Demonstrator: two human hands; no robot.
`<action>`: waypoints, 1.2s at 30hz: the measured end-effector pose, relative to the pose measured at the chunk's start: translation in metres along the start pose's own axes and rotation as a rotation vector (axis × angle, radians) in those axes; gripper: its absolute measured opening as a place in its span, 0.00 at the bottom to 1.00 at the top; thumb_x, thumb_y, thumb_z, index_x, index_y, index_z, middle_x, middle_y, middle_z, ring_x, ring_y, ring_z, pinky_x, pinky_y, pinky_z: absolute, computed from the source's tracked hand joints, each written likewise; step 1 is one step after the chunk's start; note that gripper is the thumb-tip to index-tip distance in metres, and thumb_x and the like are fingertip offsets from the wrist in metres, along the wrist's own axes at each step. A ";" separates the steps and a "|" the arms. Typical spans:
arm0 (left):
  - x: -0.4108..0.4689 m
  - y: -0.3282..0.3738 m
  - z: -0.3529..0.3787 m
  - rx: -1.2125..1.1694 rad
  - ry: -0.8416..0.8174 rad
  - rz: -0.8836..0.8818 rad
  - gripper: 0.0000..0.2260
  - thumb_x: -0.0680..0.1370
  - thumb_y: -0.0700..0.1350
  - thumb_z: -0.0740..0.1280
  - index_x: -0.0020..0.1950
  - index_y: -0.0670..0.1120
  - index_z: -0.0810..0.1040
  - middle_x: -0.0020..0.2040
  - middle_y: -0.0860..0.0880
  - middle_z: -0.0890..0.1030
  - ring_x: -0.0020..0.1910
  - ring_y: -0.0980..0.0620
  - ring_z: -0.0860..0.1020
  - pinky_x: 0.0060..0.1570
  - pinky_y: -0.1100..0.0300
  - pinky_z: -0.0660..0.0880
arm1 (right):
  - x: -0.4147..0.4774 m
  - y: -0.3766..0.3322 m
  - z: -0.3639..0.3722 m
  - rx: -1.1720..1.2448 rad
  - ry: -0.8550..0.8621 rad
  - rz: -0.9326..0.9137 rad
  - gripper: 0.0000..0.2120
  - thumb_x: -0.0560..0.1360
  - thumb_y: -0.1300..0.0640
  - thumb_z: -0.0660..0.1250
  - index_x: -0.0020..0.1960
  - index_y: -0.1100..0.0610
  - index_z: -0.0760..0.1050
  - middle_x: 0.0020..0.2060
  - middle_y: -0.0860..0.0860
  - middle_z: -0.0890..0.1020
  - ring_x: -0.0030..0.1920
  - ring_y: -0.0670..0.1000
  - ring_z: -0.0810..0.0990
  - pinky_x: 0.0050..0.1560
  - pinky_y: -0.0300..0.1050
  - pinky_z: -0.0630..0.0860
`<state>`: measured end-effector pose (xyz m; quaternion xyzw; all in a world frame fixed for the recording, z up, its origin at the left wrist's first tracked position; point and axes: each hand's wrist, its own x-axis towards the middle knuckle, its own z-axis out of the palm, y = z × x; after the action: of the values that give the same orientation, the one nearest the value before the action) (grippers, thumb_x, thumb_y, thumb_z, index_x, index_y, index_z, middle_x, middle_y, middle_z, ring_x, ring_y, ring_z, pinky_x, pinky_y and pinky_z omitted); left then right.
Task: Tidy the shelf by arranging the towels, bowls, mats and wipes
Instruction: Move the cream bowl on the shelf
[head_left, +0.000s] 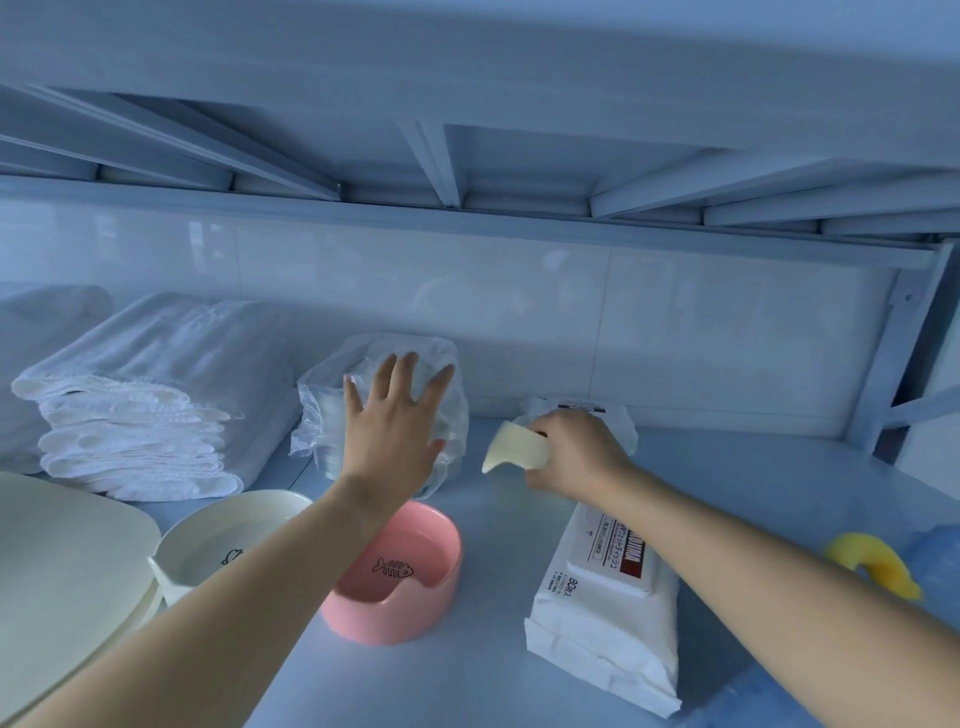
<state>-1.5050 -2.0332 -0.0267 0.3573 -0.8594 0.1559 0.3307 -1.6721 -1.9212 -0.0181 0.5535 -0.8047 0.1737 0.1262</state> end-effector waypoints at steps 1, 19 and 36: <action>0.001 0.003 -0.002 0.013 -0.011 -0.017 0.36 0.74 0.54 0.67 0.75 0.58 0.50 0.75 0.46 0.50 0.75 0.42 0.47 0.68 0.34 0.50 | 0.000 0.002 -0.004 0.094 0.033 0.059 0.12 0.62 0.54 0.73 0.45 0.53 0.80 0.42 0.50 0.83 0.44 0.52 0.80 0.35 0.41 0.69; -0.013 0.071 0.014 -0.337 -0.461 0.247 0.12 0.76 0.59 0.61 0.50 0.51 0.73 0.48 0.54 0.77 0.51 0.51 0.75 0.48 0.57 0.63 | 0.005 0.027 -0.008 1.063 -0.023 0.602 0.32 0.69 0.57 0.72 0.70 0.54 0.65 0.56 0.55 0.79 0.46 0.52 0.81 0.41 0.48 0.81; 0.000 0.062 0.022 -0.247 -0.485 0.282 0.06 0.79 0.50 0.62 0.53 0.52 0.76 0.42 0.50 0.70 0.42 0.49 0.70 0.41 0.61 0.64 | -0.014 0.050 -0.001 0.195 -0.179 -0.060 0.16 0.70 0.51 0.73 0.56 0.50 0.80 0.60 0.48 0.76 0.63 0.48 0.72 0.63 0.39 0.65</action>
<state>-1.5595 -2.0005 -0.0447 0.2183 -0.9669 0.0047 0.1318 -1.7136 -1.8930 -0.0298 0.6003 -0.7751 0.1970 0.0046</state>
